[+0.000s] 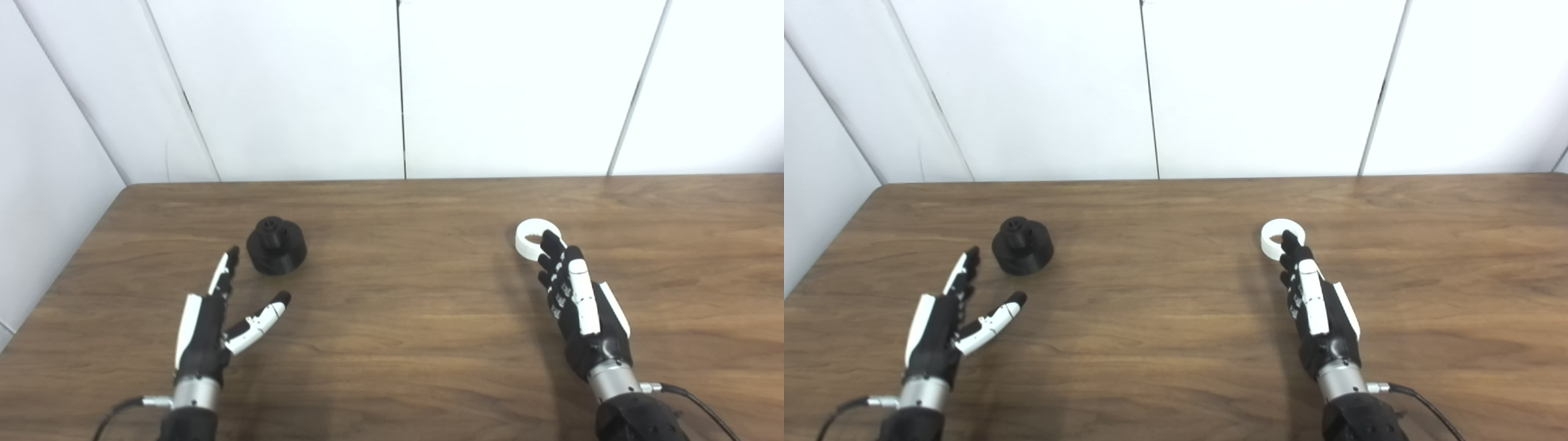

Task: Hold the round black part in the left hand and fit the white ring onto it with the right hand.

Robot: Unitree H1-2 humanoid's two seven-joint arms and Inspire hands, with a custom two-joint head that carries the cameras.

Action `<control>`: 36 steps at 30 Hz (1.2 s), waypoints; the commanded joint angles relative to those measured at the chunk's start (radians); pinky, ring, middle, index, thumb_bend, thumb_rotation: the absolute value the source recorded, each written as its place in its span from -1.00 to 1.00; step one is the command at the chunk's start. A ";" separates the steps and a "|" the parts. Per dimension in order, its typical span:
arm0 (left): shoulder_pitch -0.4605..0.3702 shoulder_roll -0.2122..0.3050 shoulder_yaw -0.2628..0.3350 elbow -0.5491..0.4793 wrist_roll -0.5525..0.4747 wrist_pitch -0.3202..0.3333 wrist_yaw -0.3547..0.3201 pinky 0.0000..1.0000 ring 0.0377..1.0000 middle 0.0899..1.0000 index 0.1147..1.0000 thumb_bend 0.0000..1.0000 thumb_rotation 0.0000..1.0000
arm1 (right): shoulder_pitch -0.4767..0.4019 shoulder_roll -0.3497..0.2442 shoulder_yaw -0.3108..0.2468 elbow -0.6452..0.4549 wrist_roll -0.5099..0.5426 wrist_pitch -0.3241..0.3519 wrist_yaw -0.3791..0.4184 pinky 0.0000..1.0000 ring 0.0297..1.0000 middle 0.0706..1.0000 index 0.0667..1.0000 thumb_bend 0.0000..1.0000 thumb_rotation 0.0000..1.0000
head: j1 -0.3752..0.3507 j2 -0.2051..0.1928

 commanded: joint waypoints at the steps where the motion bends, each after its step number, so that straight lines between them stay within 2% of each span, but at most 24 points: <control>1: -0.053 0.047 0.006 -0.019 0.038 0.011 -0.007 0.96 0.99 0.99 0.96 0.74 -0.51 | -0.026 0.015 0.004 -0.019 0.009 -0.026 0.005 1.00 0.94 0.93 0.87 -0.08 1.00 | 0.001 0.000; 3: -0.069 0.066 0.011 -0.014 0.043 0.024 -0.016 0.95 0.98 0.98 0.96 0.76 -0.54 | -0.026 0.017 0.005 -0.018 0.005 -0.026 0.003 1.00 0.94 0.93 0.87 -0.07 1.00 | 0.001 -0.002; 7: -0.115 0.109 0.031 0.023 0.024 0.030 -0.039 0.75 0.85 0.90 0.95 0.80 -0.65 | -0.028 0.021 0.007 -0.016 0.001 -0.023 0.002 1.00 0.94 0.93 0.86 -0.03 1.00 | 0.000 -0.004; 11: -0.164 0.143 0.040 0.073 0.009 0.037 -0.061 0.86 0.96 0.98 0.95 0.84 -0.67 | -0.027 0.028 0.005 -0.016 0.000 -0.023 -0.002 1.00 0.94 0.92 0.85 -0.02 1.00 | 0.000 -0.007; 15: -0.207 0.177 0.018 0.102 0.050 0.107 -0.083 0.79 0.94 0.97 0.94 0.88 -0.61 | -0.025 0.028 0.006 -0.016 -0.002 -0.025 -0.001 1.00 0.93 0.92 0.86 -0.03 1.00 | -0.001 -0.010; 18: -0.245 0.219 -0.013 0.138 0.079 0.146 -0.115 0.86 0.97 0.99 0.95 0.90 -0.59 | -0.026 0.024 0.006 -0.011 -0.008 -0.036 0.002 1.00 0.93 0.92 0.86 -0.04 1.00 | -0.001 -0.012; 25: -0.320 0.295 -0.053 0.225 0.085 0.162 -0.206 0.94 1.00 1.00 0.95 0.95 -0.62 | -0.024 0.018 0.005 -0.007 -0.008 -0.041 0.007 1.00 0.92 0.91 0.86 -0.02 1.00 | -0.001 -0.018; 29: -0.353 0.313 -0.057 0.260 0.117 0.167 -0.270 0.93 1.00 1.00 0.93 0.97 -0.62 | -0.021 0.020 0.006 -0.008 -0.009 -0.041 0.004 1.00 0.92 0.90 0.85 0.00 1.00 | -0.004 -0.018; 36: -0.404 0.324 -0.037 0.313 0.206 0.167 -0.420 0.94 1.00 1.00 0.93 1.00 -0.62 | -0.016 0.022 0.009 -0.017 -0.023 -0.033 -0.005 1.00 0.91 0.89 0.84 0.01 1.00 | -0.007 -0.016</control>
